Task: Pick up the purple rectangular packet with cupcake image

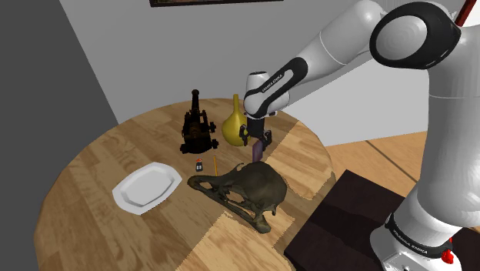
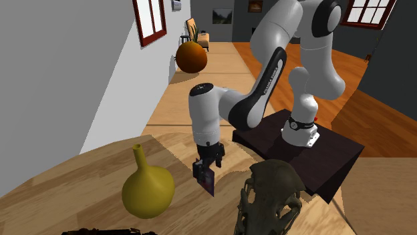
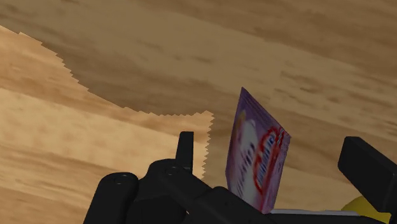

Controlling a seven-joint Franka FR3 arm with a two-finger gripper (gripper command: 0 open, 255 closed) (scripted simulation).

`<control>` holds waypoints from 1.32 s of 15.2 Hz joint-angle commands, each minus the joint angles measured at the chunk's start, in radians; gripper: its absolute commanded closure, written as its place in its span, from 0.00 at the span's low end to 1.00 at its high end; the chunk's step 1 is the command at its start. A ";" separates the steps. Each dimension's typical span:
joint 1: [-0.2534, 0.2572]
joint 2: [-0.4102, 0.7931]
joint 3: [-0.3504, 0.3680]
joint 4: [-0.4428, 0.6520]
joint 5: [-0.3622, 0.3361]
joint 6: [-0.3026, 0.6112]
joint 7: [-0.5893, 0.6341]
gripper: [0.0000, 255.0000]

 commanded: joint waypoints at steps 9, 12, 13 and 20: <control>0.000 0.005 0.000 -0.003 0.000 0.009 -0.001 1.00; -0.001 -0.005 0.000 -0.003 0.001 -0.001 0.000 1.00; -0.001 -0.014 0.001 -0.002 0.001 -0.011 0.000 1.00; -0.004 -0.075 0.003 0.015 0.006 -0.089 0.002 1.00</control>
